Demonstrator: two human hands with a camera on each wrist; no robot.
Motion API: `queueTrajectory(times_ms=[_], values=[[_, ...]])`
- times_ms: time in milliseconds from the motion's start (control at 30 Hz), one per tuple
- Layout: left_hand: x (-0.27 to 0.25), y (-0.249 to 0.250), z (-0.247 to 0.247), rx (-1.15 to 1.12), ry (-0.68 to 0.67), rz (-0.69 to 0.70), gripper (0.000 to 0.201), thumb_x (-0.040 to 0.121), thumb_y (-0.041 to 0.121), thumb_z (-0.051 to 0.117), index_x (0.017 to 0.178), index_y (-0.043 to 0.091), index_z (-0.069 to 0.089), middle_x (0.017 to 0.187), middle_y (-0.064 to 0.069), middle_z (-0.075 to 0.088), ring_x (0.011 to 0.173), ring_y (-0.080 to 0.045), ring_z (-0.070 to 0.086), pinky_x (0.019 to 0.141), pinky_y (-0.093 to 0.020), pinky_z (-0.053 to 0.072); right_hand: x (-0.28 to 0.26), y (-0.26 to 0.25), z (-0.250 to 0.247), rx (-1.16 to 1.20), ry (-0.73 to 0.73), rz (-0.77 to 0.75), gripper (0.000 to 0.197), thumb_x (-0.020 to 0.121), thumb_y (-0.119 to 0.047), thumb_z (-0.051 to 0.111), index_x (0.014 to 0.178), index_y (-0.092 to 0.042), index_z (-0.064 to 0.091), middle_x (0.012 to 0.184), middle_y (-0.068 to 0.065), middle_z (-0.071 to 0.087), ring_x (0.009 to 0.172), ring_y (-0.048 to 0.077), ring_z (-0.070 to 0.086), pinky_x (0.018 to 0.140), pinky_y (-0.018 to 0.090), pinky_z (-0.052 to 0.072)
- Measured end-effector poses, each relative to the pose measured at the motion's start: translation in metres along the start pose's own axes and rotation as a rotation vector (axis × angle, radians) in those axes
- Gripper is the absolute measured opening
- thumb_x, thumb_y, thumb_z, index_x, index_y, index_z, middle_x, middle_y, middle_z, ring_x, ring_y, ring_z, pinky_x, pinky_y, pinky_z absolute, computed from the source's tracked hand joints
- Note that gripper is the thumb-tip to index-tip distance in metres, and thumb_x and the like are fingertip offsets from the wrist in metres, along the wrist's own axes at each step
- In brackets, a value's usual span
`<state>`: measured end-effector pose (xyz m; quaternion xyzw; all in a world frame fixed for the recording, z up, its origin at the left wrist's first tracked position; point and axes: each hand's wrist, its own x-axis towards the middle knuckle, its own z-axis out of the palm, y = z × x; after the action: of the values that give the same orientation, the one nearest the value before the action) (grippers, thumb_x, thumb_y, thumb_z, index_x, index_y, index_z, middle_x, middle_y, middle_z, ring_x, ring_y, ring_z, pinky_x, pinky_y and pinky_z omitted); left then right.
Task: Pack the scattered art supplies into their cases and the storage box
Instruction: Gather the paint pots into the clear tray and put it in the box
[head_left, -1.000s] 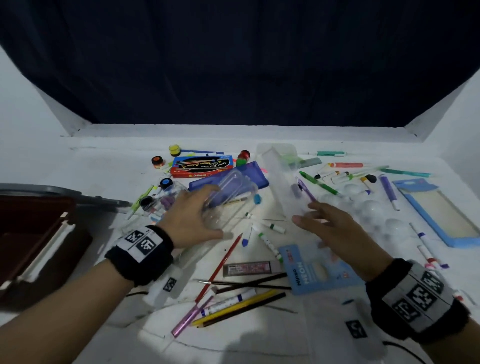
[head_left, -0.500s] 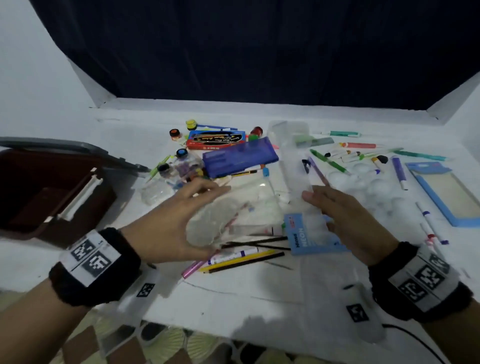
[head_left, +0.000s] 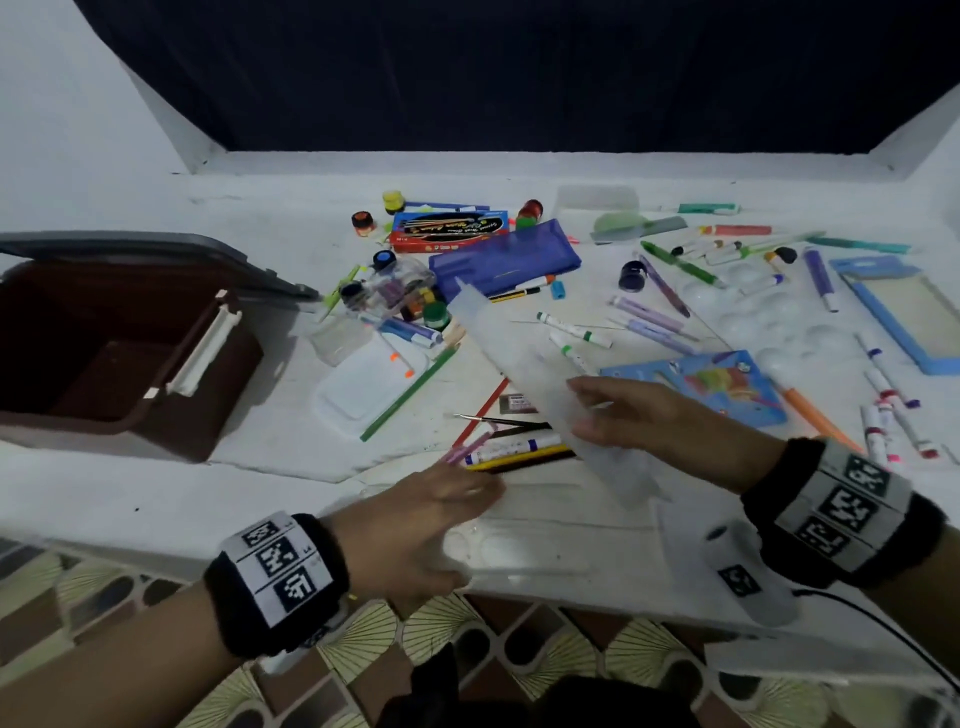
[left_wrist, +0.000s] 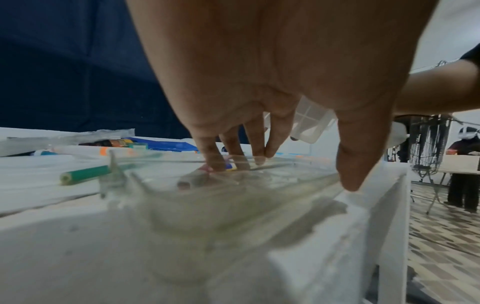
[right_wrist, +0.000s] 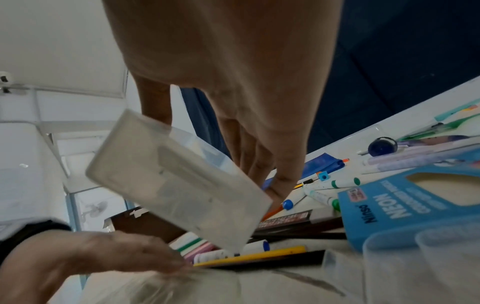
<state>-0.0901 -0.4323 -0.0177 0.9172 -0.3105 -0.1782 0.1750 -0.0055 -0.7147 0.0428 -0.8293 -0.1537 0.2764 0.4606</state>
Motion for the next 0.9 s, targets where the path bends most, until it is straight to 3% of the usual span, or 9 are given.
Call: queueTrajectory(times_ms=[100, 233, 333, 433, 567, 667, 767, 833, 900], values=[[0.006, -0.023, -0.007, 0.045, 0.024, 0.013, 0.082, 0.089, 0.046, 0.064, 0.155, 0.015, 0.026, 0.160, -0.004, 0.026, 0.145, -0.018, 0.026, 0.118, -0.036, 0.027, 0.002, -0.001, 0.004, -0.133, -0.075, -0.041, 0.085, 0.068, -0.067, 0.061, 0.144, -0.037, 0.039, 0.131, -0.028, 0.049, 0.110, -0.018, 0.049, 0.090, 0.013, 0.043], [0.030, -0.047, -0.025, 0.056, 0.041, 0.045, 0.084, 0.087, 0.053, 0.062, 0.154, 0.017, 0.027, 0.159, -0.001, 0.029, 0.143, -0.020, 0.031, 0.113, -0.043, 0.032, 0.009, -0.001, 0.009, -0.179, -0.033, -0.049, 0.087, 0.068, -0.065, 0.064, 0.147, -0.038, 0.036, 0.139, -0.025, 0.042, 0.119, -0.011, 0.045, 0.089, 0.010, 0.041], [0.047, -0.051, -0.034, 0.082, 0.021, 0.041, 0.087, 0.082, 0.057, 0.063, 0.154, 0.026, 0.025, 0.157, 0.006, 0.030, 0.141, -0.018, 0.033, 0.111, -0.046, 0.032, 0.015, 0.001, 0.012, -0.136, 0.003, -0.048, 0.092, 0.066, -0.064, 0.068, 0.147, -0.038, 0.034, 0.142, -0.024, 0.043, 0.127, -0.003, 0.044, 0.102, 0.019, 0.041], [0.049, -0.051, -0.033, 0.109, 0.071, 0.041, 0.087, 0.079, 0.062, 0.064, 0.152, 0.031, 0.027, 0.155, 0.008, 0.032, 0.140, -0.016, 0.030, 0.109, -0.048, 0.031, 0.016, 0.001, 0.011, -0.101, 0.059, -0.056, 0.094, 0.061, -0.065, 0.070, 0.145, -0.039, 0.037, 0.138, -0.024, 0.047, 0.126, -0.002, 0.046, 0.101, 0.022, 0.042], [0.030, -0.049, -0.030, 0.181, 0.147, -0.021, 0.089, 0.074, 0.076, 0.057, 0.148, 0.041, 0.021, 0.155, 0.009, 0.027, 0.141, -0.013, 0.024, 0.109, -0.041, 0.025, 0.014, 0.001, 0.010, -0.163, 0.066, -0.115, 0.090, 0.061, -0.063, 0.074, 0.142, -0.042, 0.040, 0.131, -0.031, 0.049, 0.123, -0.010, 0.046, 0.103, 0.020, 0.042], [0.000, -0.054, -0.035, 0.125, 0.274, -0.140, 0.080, 0.074, 0.075, 0.054, 0.142, 0.038, 0.035, 0.144, 0.010, 0.035, 0.134, -0.014, 0.029, 0.100, -0.036, 0.029, 0.014, 0.001, 0.013, -0.288, 0.067, -0.152, 0.086, 0.066, -0.061, 0.076, 0.141, -0.043, 0.039, 0.131, -0.035, 0.045, 0.122, -0.013, 0.043, 0.104, 0.018, 0.041], [-0.036, -0.071, -0.030, 0.008, 0.403, -0.274, 0.090, 0.071, 0.086, 0.045, 0.143, 0.032, 0.041, 0.144, 0.012, 0.038, 0.132, -0.007, 0.034, 0.104, -0.033, 0.034, 0.020, 0.000, 0.020, -0.440, 0.057, -0.198, 0.082, 0.070, -0.059, 0.077, 0.141, -0.043, 0.038, 0.135, -0.030, 0.041, 0.122, -0.010, 0.039, 0.105, 0.022, 0.037], [-0.054, -0.081, -0.023, -0.150, 0.465, -0.333, 0.091, 0.071, 0.076, 0.059, 0.147, 0.031, 0.037, 0.140, 0.016, 0.042, 0.125, 0.003, 0.041, 0.103, -0.019, 0.037, 0.024, 0.000, 0.027, -0.521, 0.036, -0.218, 0.083, 0.073, -0.056, 0.076, 0.143, -0.042, 0.035, 0.139, -0.028, 0.037, 0.124, -0.008, 0.035, 0.105, 0.020, 0.033], [-0.065, -0.086, -0.018, -0.280, 0.462, -0.374, 0.092, 0.072, 0.056, 0.078, 0.149, 0.036, 0.032, 0.139, 0.021, 0.044, 0.121, 0.009, 0.043, 0.094, -0.007, 0.037, 0.028, 0.000, 0.036, -0.600, 0.014, -0.225, 0.086, 0.076, -0.056, 0.073, 0.147, -0.040, 0.029, 0.149, -0.023, 0.031, 0.134, -0.003, 0.029, 0.112, 0.022, 0.026]])
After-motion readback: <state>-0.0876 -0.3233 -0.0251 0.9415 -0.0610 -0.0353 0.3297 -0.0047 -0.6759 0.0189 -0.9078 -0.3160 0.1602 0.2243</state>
